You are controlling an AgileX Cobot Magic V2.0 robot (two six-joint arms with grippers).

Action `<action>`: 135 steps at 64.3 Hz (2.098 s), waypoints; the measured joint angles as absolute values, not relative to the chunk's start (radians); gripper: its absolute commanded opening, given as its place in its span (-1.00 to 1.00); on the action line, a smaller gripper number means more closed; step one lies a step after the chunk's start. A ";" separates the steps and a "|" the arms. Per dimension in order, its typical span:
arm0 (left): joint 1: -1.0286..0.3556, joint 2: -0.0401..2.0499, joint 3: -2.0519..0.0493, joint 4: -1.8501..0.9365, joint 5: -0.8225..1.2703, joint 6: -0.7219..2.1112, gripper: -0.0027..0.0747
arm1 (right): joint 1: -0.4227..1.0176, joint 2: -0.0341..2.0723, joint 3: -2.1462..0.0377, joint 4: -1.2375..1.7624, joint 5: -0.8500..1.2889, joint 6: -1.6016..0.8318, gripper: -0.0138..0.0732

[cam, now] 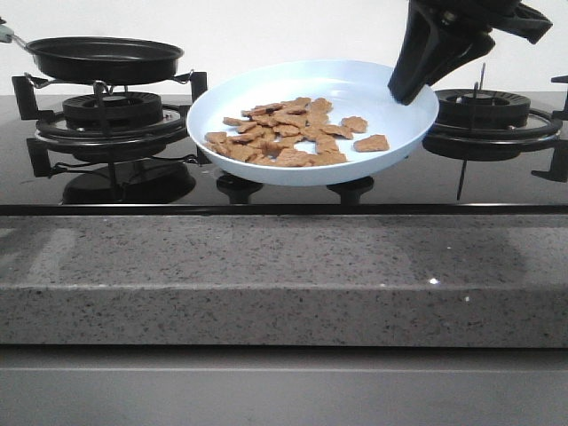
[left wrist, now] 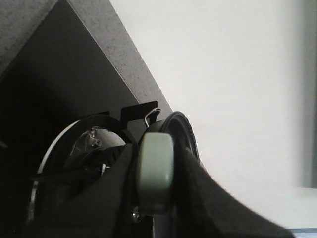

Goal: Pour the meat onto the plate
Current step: 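Lower the emptied pan back onto its burner with the left gripper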

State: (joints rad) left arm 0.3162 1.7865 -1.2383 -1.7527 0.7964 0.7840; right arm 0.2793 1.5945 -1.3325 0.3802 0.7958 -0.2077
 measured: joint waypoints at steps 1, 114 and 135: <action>0.316 1.786 -1.238 -1.753 0.794 0.784 -0.71 | 0.279 1.594 -1.332 0.380 0.796 -0.208 -0.82; 0.316 1.478 -1.143 -1.276 1.061 0.763 -0.98 | 0.279 1.594 -1.332 0.380 0.796 -0.209 -0.82; 0.187 1.089 -1.079 -0.898 0.777 0.707 -0.98 | 0.279 1.594 -1.332 0.380 0.796 -0.209 -0.82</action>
State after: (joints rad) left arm 0.1874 1.0893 -1.0786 -0.8980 0.7767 0.7073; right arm 0.2793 1.5945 -1.3325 0.3802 0.7958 -0.2095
